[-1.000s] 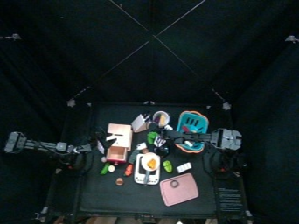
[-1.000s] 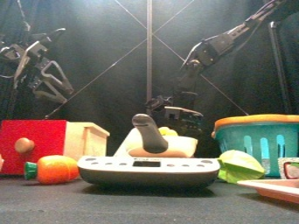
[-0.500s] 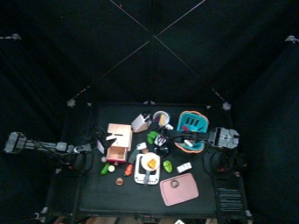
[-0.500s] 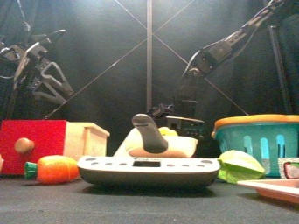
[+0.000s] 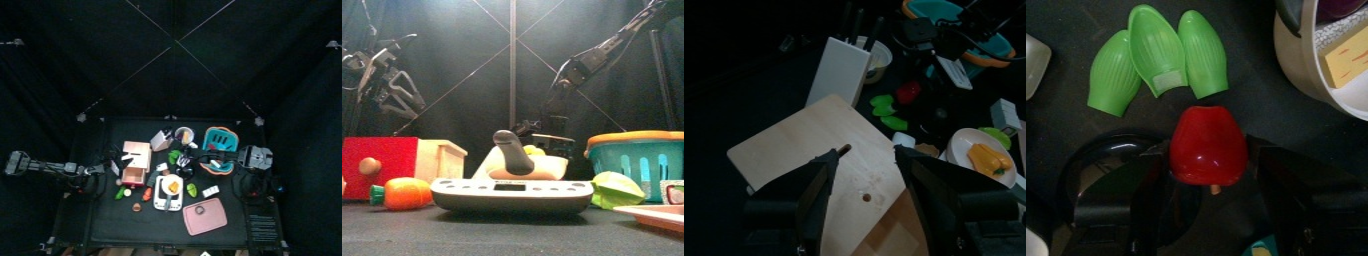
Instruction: Grab apple
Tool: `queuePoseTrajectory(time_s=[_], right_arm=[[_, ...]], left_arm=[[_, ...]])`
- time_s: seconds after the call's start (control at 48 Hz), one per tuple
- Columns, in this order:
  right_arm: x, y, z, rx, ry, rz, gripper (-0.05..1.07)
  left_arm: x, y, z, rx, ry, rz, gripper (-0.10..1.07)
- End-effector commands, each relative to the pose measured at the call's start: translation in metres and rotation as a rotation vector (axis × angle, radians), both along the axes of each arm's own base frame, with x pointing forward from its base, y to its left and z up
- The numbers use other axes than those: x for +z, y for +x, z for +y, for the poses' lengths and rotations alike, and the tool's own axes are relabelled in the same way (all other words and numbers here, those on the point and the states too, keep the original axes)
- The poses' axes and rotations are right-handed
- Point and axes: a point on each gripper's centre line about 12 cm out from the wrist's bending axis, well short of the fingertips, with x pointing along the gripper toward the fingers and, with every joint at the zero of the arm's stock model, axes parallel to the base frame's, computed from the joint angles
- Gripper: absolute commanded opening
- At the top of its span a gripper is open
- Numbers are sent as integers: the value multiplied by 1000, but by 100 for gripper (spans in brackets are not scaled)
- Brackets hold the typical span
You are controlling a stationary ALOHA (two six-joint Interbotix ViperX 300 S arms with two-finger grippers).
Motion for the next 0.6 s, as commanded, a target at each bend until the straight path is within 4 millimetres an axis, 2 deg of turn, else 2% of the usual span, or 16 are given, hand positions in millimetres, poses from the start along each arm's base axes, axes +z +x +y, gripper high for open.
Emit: queuePoseTrajectory(time_s=[0.0, 0.25, 0.583], right_arm=[[12, 2, -2, -15, -1, -36, 73], [40, 11, 4, -13, 0, -84, 71], [53, 22, 11, -3, 9, -114, 71]], left_arm=[[4, 2, 0, 0, 1, -12, 87], [4, 2, 0, 1, 1, -12, 87], [4, 2, 0, 0, 1, -10, 87]])
